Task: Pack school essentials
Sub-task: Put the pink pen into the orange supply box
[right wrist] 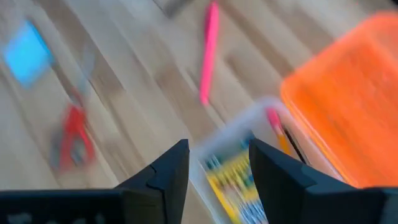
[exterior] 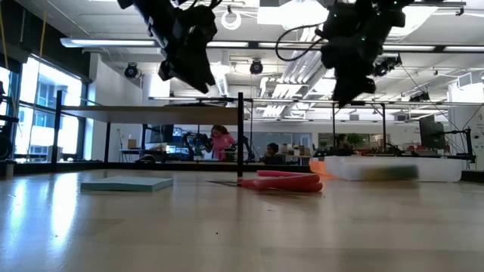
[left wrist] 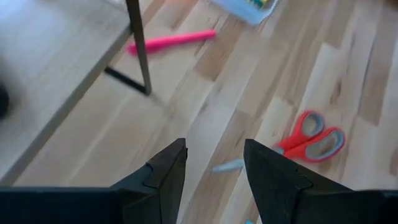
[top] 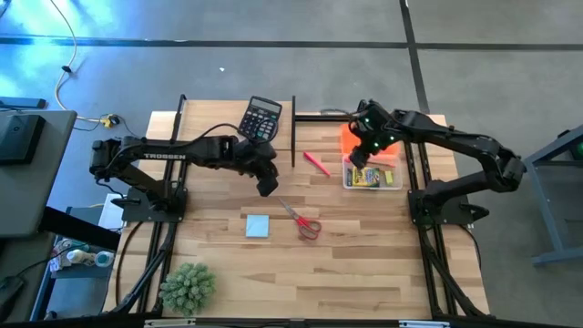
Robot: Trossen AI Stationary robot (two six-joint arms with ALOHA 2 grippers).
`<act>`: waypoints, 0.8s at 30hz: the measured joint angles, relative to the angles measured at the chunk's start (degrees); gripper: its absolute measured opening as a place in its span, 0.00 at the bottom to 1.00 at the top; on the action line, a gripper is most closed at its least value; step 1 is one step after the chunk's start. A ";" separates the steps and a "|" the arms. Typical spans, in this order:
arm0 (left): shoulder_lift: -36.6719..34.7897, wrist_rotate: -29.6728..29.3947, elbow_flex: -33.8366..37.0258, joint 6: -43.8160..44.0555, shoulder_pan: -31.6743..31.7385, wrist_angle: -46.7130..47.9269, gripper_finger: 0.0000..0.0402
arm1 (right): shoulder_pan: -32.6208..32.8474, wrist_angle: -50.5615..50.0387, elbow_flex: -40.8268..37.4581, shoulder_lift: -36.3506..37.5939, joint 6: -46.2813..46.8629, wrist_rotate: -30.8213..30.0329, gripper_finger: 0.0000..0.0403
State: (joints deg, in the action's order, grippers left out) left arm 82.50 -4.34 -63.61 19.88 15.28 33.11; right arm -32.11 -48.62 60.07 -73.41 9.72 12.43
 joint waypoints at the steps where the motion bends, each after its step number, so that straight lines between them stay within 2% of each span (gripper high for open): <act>1: 0.00 -0.02 0.00 0.10 -0.42 0.87 0.38 | 0.39 2.13 0.00 0.00 1.10 0.38 0.39; 7: -0.02 -2.70 2.95 2.68 -3.77 2.78 0.38 | 5.35 14.07 0.00 0.00 1.92 0.88 0.39; 11: 0.00 -1.77 6.75 5.29 -4.90 2.05 0.38 | 8.19 19.59 0.00 0.00 2.25 -2.44 0.39; 18: 0.00 -0.24 11.75 6.72 -5.33 0.24 0.38 | 10.78 19.57 5.28 -1.06 -1.67 -9.20 0.39; 24: -0.58 2.59 12.22 1.91 -3.14 1.83 0.37 | 10.77 14.19 10.52 -4.40 -3.57 -13.09 0.39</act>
State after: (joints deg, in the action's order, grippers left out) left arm 81.92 -1.75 -51.40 21.79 12.14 34.95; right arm -21.34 -34.43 70.59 -77.81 6.15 -0.66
